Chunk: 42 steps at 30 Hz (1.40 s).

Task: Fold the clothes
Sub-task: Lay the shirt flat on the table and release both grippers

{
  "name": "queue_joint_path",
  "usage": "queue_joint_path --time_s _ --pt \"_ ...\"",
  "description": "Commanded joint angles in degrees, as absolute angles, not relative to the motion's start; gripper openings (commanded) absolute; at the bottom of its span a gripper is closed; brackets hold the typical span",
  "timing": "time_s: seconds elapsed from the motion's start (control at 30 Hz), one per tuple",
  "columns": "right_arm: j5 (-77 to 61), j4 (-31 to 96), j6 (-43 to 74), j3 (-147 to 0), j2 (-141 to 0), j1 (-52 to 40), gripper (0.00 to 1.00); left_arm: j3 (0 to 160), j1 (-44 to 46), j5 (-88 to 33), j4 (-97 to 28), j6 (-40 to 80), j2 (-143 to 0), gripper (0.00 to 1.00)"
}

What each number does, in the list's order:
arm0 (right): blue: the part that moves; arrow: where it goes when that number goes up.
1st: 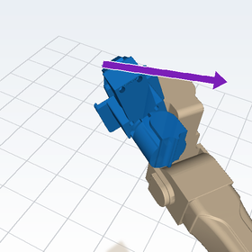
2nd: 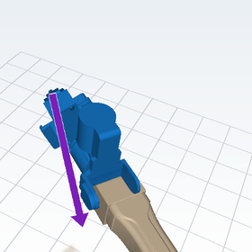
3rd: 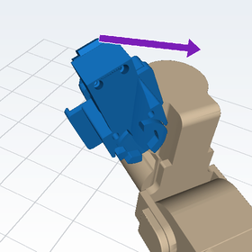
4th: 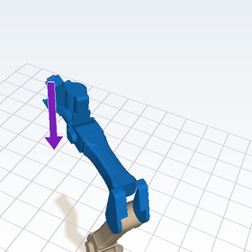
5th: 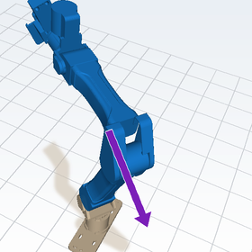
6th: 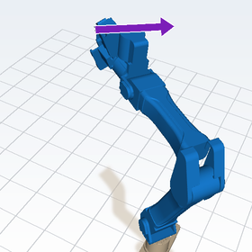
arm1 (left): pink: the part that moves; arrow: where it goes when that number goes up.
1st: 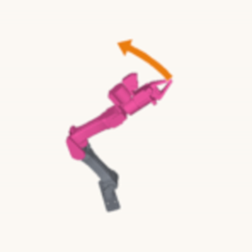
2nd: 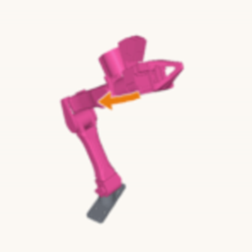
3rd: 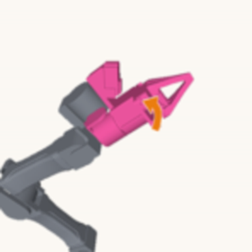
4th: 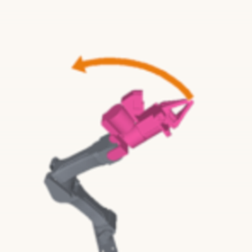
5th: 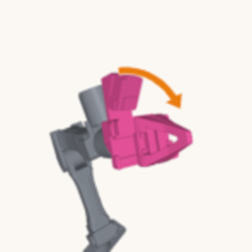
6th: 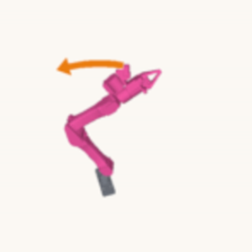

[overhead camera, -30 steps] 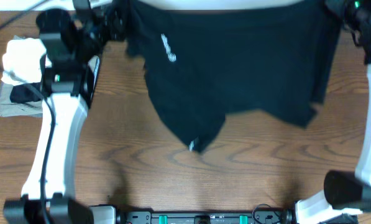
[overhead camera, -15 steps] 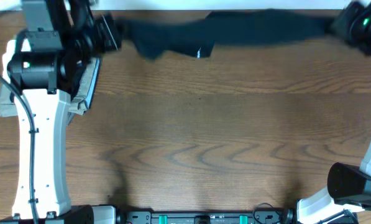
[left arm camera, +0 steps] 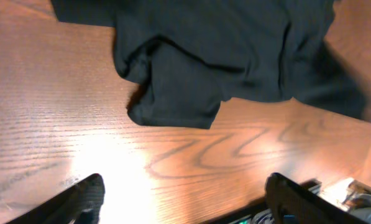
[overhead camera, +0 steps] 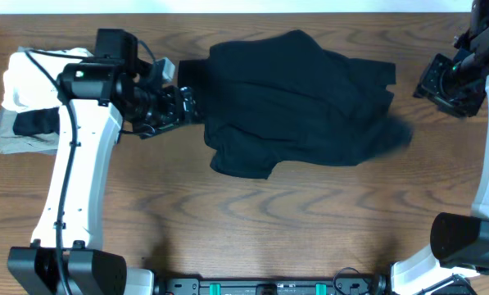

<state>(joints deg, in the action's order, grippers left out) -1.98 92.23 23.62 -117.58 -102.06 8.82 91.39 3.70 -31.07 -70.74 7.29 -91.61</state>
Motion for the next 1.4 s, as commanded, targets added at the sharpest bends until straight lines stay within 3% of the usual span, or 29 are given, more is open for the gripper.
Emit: queue_joint_path --time_s 0.0,0.03,0.07,0.4,0.53,0.93,1.37 --pt "2.17 92.58 23.05 -117.62 -102.06 8.56 0.91 90.98 5.37 -30.26 -71.13 4.69 -91.33 0.89" --pt "2.15 92.64 23.05 -117.62 -102.06 8.56 0.93 90.3 5.93 -29.47 -71.09 4.69 -91.33 0.91" --pt "2.17 92.71 23.05 -117.62 -102.06 8.56 0.95 89.47 6.48 -28.71 -71.09 4.71 -91.33 0.98" --pt "2.15 92.55 21.76 -115.66 -102.06 8.16 0.96 72.03 9.58 -27.81 -58.54 5.41 -91.37 1.0" --pt "2.13 92.47 21.76 -112.29 -102.06 8.16 0.96 67.7 9.63 -27.79 -52.53 6.79 -91.55 0.92" --pt "1.48 86.0 21.78 -99.57 -102.06 6.68 0.92 67.31 9.63 -27.77 -48.64 6.66 -101.97 0.89" --pt "1.5 83.11 21.82 -97.47 -102.06 4.08 0.9 67.31 10.63 -27.55 -43.94 6.66 -107.46 0.78"
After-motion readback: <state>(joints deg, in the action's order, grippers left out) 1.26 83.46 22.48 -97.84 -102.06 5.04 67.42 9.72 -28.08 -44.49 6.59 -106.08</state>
